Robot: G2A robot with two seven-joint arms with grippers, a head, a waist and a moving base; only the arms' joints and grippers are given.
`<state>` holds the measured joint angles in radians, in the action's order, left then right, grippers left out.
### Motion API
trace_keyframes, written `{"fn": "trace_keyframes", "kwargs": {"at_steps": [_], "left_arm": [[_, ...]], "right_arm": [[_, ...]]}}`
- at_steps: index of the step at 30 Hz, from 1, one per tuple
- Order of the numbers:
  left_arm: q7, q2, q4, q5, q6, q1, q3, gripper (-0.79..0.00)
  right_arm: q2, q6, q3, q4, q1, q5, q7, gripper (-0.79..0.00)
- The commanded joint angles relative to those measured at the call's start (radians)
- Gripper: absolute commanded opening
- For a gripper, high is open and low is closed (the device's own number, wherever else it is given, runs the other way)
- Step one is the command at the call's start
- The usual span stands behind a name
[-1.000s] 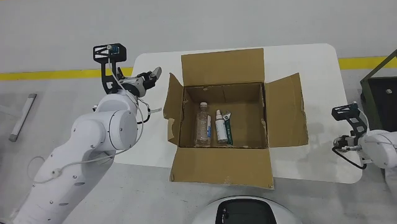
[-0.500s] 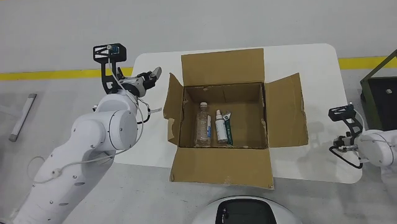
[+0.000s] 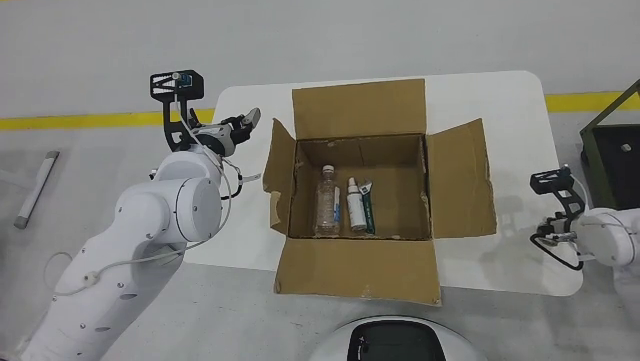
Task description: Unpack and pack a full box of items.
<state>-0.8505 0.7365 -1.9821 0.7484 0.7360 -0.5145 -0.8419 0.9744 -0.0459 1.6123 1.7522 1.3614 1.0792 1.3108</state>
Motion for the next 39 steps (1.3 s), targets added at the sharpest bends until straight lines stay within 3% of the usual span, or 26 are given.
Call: {"fn": "trace_keyframes", "kwargs": {"at_steps": [1, 10, 18, 26, 33, 39], "left_arm": [[0.0, 0.0, 0.0, 0.0, 0.0, 0.0, 0.0, 0.0], [0.0, 0.0, 0.0, 0.0, 0.0, 0.0, 0.0, 0.0], [0.0, 0.0, 0.0, 0.0, 0.0, 0.0, 0.0, 0.0], [0.0, 0.0, 0.0, 0.0, 0.0, 0.0, 0.0, 0.0], [0.0, 0.0, 0.0, 0.0, 0.0, 0.0, 0.0, 0.0], [0.0, 0.0, 0.0, 0.0, 0.0, 0.0, 0.0, 0.0]], "right_arm": [[0.0, -0.002, 0.002, 0.002, -0.001, -0.007, -0.004, -0.785], [0.004, -0.039, 0.052, 0.019, -0.005, -0.133, -0.027, -0.785], [0.018, -0.163, 0.219, 0.029, -0.047, -0.584, -0.114, -0.785], [0.027, -0.203, 0.338, 0.076, -0.117, -1.048, -0.16, -0.785], [0.015, -0.169, 0.246, 0.199, -0.23, -1.123, -0.116, -0.785], [0.007, -0.179, -0.023, 0.239, -0.366, -0.957, -0.073, -0.785]]}}
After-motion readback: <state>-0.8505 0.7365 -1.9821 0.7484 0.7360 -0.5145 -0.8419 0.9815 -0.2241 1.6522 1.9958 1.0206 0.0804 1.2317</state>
